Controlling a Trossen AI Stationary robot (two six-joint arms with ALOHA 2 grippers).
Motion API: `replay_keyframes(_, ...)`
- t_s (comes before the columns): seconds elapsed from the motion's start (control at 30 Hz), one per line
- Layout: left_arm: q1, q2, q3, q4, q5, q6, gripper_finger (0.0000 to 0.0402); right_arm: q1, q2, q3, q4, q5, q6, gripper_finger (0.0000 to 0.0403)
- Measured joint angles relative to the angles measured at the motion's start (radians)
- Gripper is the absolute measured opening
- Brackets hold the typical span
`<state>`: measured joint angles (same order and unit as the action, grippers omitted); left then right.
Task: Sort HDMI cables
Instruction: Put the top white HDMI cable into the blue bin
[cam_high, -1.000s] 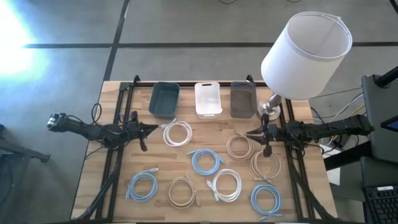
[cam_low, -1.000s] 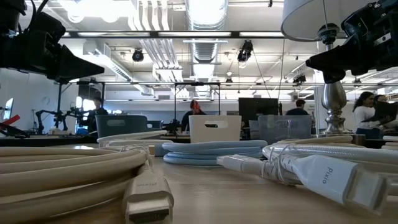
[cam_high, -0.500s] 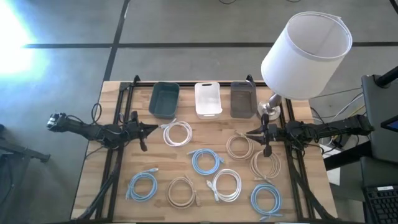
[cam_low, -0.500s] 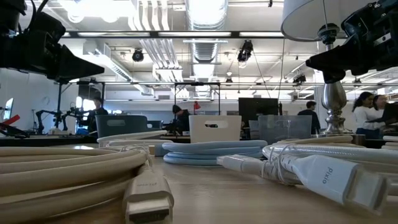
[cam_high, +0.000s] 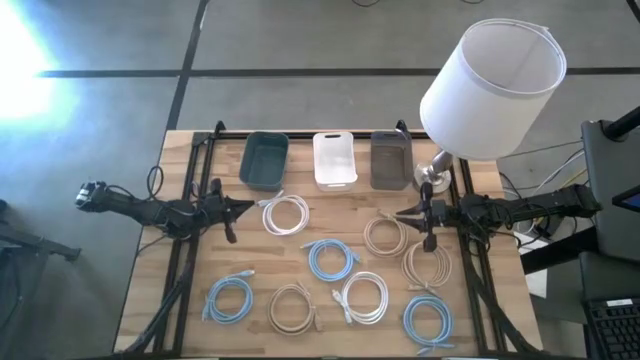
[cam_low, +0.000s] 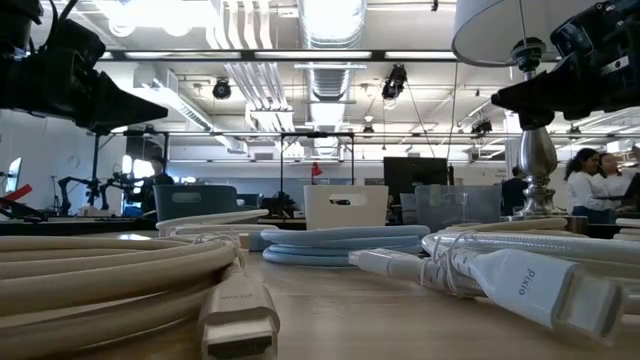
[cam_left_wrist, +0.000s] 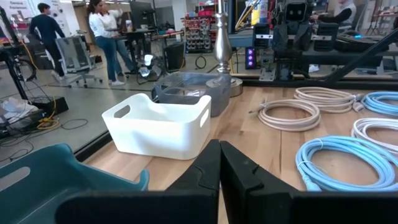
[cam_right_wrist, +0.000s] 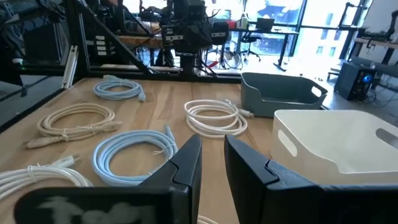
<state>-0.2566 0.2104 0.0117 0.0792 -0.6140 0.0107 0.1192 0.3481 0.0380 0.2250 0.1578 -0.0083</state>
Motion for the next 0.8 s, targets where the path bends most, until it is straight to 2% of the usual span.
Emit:
replay_keyframes(0.33,0.0,0.002,0.0,-0.003,0.005,-0.215,0.0005,0.0,0.0,0.0,0.108,0.002,-0.002,0.0063)
replay_keyframes(0.63,0.0,0.002,0.015,0.094,0.036,-0.16,0.0009,0.0,0.002,0.001,0.245,0.002,-0.037,0.0064)
replay_keyframes(0.8,0.0,0.018,0.079,0.097,0.053,-0.118,0.0061,0.0,0.013,0.035,0.244,0.002,-0.024,0.0082)
